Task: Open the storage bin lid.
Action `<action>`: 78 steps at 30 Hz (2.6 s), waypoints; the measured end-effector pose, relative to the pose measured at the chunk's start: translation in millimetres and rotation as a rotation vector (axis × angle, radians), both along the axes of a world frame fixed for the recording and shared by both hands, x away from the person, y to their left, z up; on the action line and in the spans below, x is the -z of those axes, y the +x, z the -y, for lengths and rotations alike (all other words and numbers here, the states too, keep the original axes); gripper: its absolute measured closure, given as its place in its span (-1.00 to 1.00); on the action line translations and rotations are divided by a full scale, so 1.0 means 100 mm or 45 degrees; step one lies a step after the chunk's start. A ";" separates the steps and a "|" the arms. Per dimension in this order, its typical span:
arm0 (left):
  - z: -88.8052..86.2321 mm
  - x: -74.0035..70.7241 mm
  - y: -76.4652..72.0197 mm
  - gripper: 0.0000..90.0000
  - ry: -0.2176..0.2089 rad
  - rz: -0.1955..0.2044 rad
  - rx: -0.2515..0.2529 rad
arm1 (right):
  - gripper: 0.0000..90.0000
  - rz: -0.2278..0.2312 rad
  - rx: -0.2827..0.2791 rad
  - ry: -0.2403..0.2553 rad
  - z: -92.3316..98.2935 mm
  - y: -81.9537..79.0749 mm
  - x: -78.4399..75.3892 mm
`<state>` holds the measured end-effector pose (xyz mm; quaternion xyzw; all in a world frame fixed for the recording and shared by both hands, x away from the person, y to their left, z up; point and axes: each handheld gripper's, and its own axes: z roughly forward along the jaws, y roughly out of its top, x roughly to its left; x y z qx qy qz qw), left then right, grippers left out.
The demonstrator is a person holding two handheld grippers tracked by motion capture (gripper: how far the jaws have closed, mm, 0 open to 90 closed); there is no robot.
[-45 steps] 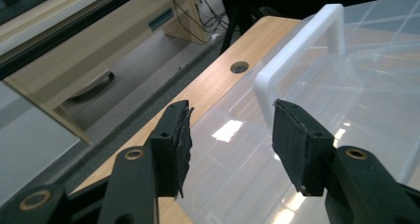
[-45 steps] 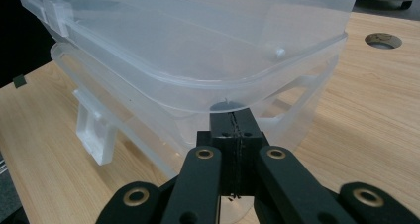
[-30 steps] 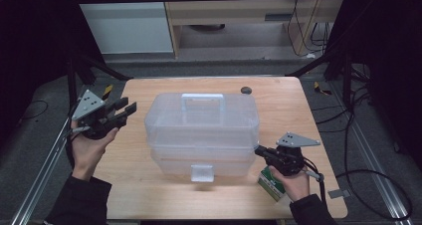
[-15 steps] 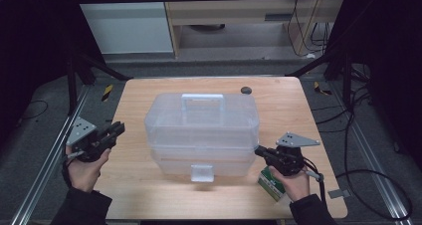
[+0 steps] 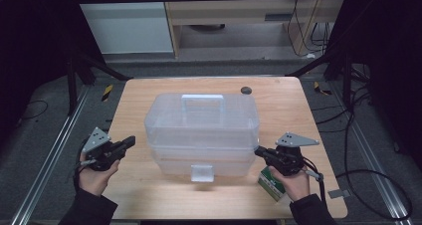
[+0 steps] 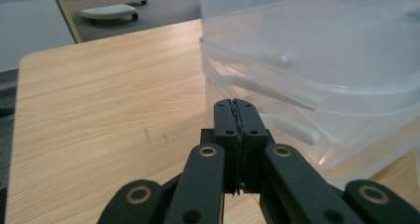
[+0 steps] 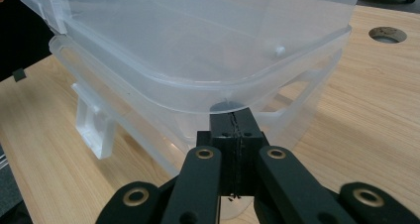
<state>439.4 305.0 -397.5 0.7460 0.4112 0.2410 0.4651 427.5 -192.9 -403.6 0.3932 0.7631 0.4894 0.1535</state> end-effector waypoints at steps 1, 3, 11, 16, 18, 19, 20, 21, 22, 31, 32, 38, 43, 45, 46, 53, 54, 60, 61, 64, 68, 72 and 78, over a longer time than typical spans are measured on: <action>0.03 0.02 0.00 0.97 0.005 -0.008 0.009 | 1.00 0.000 0.001 -0.002 0.00 0.00 0.00; 0.08 0.04 0.00 0.97 0.018 -0.017 0.040 | 1.00 0.000 0.002 -0.004 0.00 0.00 0.00; 0.22 0.09 -0.01 0.98 0.053 -0.032 0.121 | 1.00 0.001 0.004 -0.005 -0.01 0.00 0.00; 0.29 0.08 -0.02 0.98 0.044 -0.026 0.161 | 1.00 -0.003 0.004 -0.003 0.00 0.00 0.00; 0.31 0.05 -0.03 0.98 0.023 -0.016 0.171 | 1.00 -0.001 0.003 -0.004 0.00 0.01 -0.01; 0.31 0.04 -0.03 0.97 0.027 -0.017 0.169 | 1.00 0.002 0.003 -0.005 0.00 0.01 -0.01; 0.32 0.03 -0.04 0.97 0.028 -0.012 0.171 | 1.00 0.006 0.002 -0.003 0.00 0.01 -0.01; 0.32 0.03 -0.04 0.97 0.022 -0.009 0.172 | 1.00 0.004 0.004 0.002 0.00 0.01 -0.01; 0.32 0.03 -0.04 0.97 0.021 -0.008 0.174 | 1.00 0.007 0.005 0.003 0.00 0.01 -0.02; 0.34 -0.04 0.00 0.96 0.004 0.010 0.161 | 1.00 0.033 0.023 0.034 0.01 0.06 -0.06; 0.34 -0.05 0.00 0.96 0.001 0.011 0.157 | 1.00 0.030 0.025 0.039 0.00 0.07 -0.07; 0.35 -0.13 0.03 0.96 -0.013 0.046 0.149 | 1.00 0.048 0.029 0.065 0.02 0.12 -0.13; 0.36 -0.19 0.07 0.96 -0.026 0.063 0.139 | 1.00 0.065 0.036 0.077 0.02 0.16 -0.19; 0.37 -0.21 0.09 0.95 -0.026 0.067 0.136 | 1.00 0.070 0.038 0.087 0.02 0.17 -0.21; 0.38 -0.21 0.10 0.95 -0.029 0.069 0.134 | 1.00 0.067 0.037 0.091 0.02 0.17 -0.22; 0.39 -0.24 0.12 0.93 -0.031 0.084 0.129 | 1.00 0.075 0.037 0.098 0.02 0.20 -0.26; 0.39 -0.24 0.12 0.93 -0.031 0.084 0.129 | 1.00 0.075 0.036 0.097 0.03 0.20 -0.26; 0.39 -0.22 0.11 0.90 -0.019 0.089 0.129 | 1.00 0.075 0.031 0.094 0.02 0.20 -0.25; 0.39 -0.21 0.11 0.89 -0.015 0.087 0.126 | 1.00 0.075 0.032 0.092 0.02 0.19 -0.25; 0.36 -0.18 0.10 0.81 0.002 0.089 0.111 | 1.00 0.072 0.027 0.090 0.02 0.19 -0.25; 0.32 -0.16 0.10 0.65 0.033 0.106 0.053 | 1.00 0.068 0.021 0.083 0.02 0.19 -0.24; 0.33 -0.15 0.12 0.44 0.043 0.122 0.042 | 1.00 0.067 0.021 0.083 0.02 0.19 -0.25; 0.38 -0.13 0.18 0.24 0.054 0.152 0.044 | 1.00 0.064 0.021 0.082 0.01 0.19 -0.25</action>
